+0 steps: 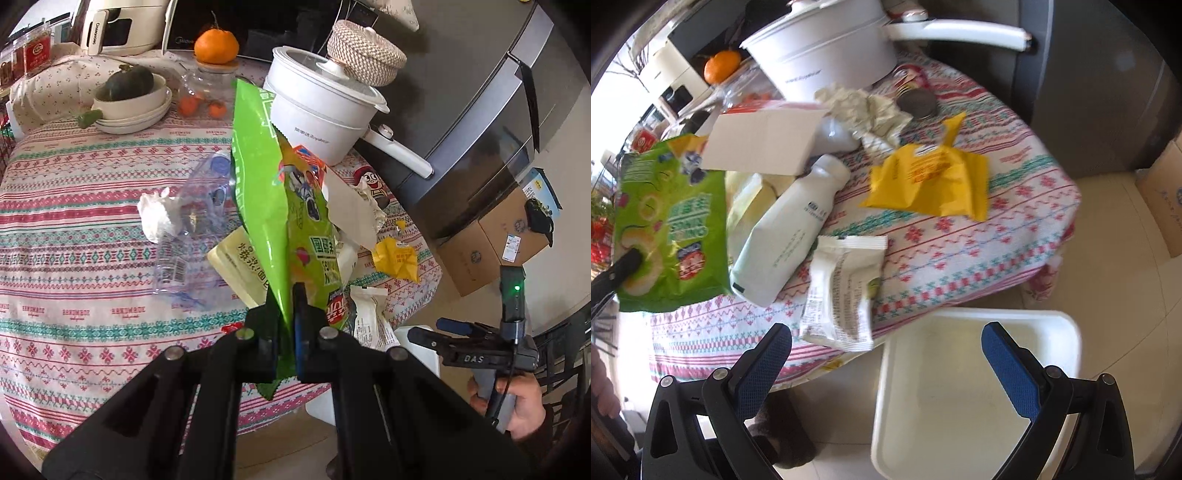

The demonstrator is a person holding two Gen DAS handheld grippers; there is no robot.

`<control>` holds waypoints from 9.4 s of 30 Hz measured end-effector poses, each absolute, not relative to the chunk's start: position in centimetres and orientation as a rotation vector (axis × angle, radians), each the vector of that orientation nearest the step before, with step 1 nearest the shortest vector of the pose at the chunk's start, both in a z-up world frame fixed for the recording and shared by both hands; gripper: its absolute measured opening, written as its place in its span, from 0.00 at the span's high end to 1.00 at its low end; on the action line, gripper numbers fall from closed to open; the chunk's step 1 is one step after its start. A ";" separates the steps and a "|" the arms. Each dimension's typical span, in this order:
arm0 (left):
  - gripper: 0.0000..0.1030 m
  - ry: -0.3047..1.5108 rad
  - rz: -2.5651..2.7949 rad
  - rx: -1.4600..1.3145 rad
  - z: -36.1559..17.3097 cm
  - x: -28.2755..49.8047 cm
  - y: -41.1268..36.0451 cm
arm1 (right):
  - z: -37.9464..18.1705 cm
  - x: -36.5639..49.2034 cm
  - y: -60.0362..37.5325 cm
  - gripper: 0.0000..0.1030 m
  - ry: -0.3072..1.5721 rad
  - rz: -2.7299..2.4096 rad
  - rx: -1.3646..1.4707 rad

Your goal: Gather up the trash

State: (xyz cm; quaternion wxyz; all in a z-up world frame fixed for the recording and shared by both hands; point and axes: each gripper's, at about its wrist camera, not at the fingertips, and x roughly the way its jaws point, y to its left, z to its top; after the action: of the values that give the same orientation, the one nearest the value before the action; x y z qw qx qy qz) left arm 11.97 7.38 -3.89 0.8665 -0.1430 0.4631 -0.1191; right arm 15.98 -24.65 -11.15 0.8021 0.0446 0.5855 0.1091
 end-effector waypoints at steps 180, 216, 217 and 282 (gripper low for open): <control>0.64 1.125 -0.461 -0.095 -6.7 10.6 -1.7 | -11.1 19.2 -32.6 0.29 1.210 0.143 0.242; 0.64 1.004 -0.317 -0.157 -4.5 9.2 3.6 | -11.9 22.8 -30.7 0.77 1.127 0.237 0.279; 0.64 1.006 -0.327 -0.161 -4.5 9.2 3.5 | -11.4 22.4 -31.0 0.77 1.120 0.241 0.273; 0.09 0.805 -0.246 0.085 -1.2 3.4 -7.6 | -6.3 7.0 -36.4 0.27 1.032 0.185 0.017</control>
State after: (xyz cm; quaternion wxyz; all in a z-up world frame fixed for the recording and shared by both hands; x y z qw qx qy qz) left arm 3.37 -7.62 -1.20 0.9118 0.0412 0.3908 -0.1195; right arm 6.99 -36.40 -6.32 0.8656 0.0079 0.4929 0.0882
